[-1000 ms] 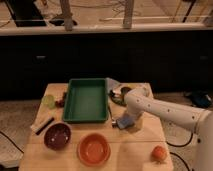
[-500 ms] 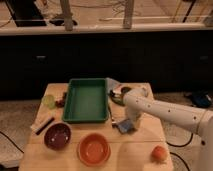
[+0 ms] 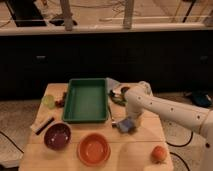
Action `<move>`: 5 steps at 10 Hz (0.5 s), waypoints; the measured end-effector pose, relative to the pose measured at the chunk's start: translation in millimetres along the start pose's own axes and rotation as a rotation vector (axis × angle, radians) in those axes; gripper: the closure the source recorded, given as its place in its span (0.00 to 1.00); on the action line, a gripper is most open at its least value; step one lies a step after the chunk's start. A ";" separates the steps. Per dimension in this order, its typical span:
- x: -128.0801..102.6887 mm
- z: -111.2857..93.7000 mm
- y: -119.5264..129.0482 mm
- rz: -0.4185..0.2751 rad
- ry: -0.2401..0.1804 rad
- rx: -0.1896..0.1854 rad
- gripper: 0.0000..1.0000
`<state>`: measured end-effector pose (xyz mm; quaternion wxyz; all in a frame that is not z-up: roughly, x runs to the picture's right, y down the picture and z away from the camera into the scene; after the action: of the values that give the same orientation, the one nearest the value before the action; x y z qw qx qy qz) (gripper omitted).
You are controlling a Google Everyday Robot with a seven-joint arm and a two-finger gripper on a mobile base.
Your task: Place sponge in tray
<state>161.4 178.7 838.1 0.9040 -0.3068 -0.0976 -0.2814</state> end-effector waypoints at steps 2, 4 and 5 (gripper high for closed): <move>-6.5 -15.2 -3.3 -0.021 0.007 0.015 1.00; -13.0 -30.5 -6.5 -0.043 0.016 0.037 1.00; -18.2 -40.2 -8.8 -0.059 0.021 0.050 1.00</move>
<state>141.6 156.7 804.3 0.9036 -0.2781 -0.1042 -0.3087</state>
